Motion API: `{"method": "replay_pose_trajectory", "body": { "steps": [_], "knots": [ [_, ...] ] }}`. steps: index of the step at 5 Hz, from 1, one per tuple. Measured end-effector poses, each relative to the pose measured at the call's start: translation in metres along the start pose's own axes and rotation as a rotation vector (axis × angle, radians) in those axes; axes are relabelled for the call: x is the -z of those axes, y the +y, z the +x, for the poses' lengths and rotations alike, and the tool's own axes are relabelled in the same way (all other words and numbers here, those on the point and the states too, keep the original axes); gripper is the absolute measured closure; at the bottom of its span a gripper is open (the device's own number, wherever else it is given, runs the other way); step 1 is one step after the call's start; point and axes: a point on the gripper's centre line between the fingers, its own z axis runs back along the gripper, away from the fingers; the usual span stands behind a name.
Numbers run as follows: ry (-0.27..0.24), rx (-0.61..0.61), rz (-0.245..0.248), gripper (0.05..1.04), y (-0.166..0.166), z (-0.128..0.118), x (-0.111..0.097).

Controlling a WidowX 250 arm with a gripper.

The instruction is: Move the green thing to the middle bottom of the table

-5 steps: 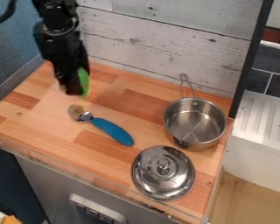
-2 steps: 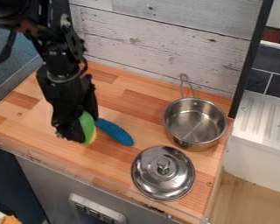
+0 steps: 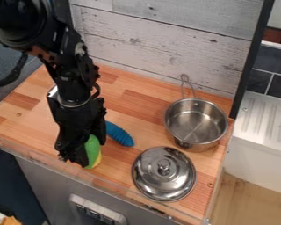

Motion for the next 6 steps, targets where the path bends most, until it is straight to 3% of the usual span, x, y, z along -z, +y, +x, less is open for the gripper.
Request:
{"method": "replay_pose_trajectory", "body": {
  "steps": [1,2,4,6],
  "knots": [
    [-0.003,0.006,0.003,0.290,0.000,-0.001,0.001],
    [-0.003,0.005,0.022,0.075,0.001,-0.001,0.002],
    [0.026,0.015,0.023,0.082,0.001,-0.001,-0.002],
    [0.041,0.005,-0.089,0.083,-0.001,0.000,-0.048]
  ]
}}
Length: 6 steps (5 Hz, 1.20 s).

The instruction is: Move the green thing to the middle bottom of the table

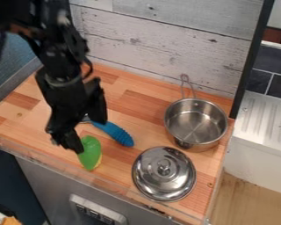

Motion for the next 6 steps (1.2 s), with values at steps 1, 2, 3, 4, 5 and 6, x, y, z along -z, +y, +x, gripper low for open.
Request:
{"method": "replay_pose_trajectory", "body": {
  "steps": [1,2,3,4,5,6],
  "knots": [
    [-0.009,-0.014,-0.064,0.082,-0.0030,0.0032,-0.0143],
    [-0.008,-0.014,-0.065,0.083,-0.0030,0.0030,-0.0143],
    [-0.009,-0.013,-0.064,0.083,-0.0030,0.0032,-0.0143],
    [-0.009,-0.014,-0.064,0.082,-0.0029,0.0035,-0.0143],
    [-0.008,-0.015,-0.065,0.083,-0.0029,0.0034,-0.0143],
    [-0.009,-0.013,-0.063,0.083,-0.0027,0.0031,-0.0143]
  ]
}}
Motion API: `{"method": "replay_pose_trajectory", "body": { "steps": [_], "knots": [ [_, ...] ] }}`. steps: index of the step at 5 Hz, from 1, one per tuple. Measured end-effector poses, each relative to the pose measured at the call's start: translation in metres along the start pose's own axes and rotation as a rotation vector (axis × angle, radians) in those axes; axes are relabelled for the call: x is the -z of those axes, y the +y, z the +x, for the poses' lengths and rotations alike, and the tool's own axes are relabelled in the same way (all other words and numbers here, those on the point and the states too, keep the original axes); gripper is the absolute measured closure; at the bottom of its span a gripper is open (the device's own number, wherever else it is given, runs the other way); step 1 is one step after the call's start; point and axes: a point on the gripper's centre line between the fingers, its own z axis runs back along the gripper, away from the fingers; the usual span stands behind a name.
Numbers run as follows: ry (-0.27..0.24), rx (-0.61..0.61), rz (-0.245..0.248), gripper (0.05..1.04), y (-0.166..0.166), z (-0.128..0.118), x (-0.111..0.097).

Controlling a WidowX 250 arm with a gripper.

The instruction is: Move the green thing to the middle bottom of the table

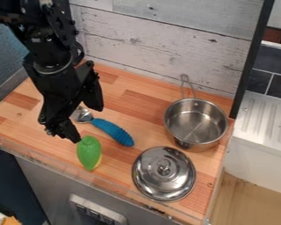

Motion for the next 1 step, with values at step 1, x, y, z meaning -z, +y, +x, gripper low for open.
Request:
{"method": "replay_pose_trajectory", "body": {
  "steps": [1],
  "knots": [
    [0.000,0.000,-0.001,0.083,-0.0002,0.0001,0.0000]
  ]
}}
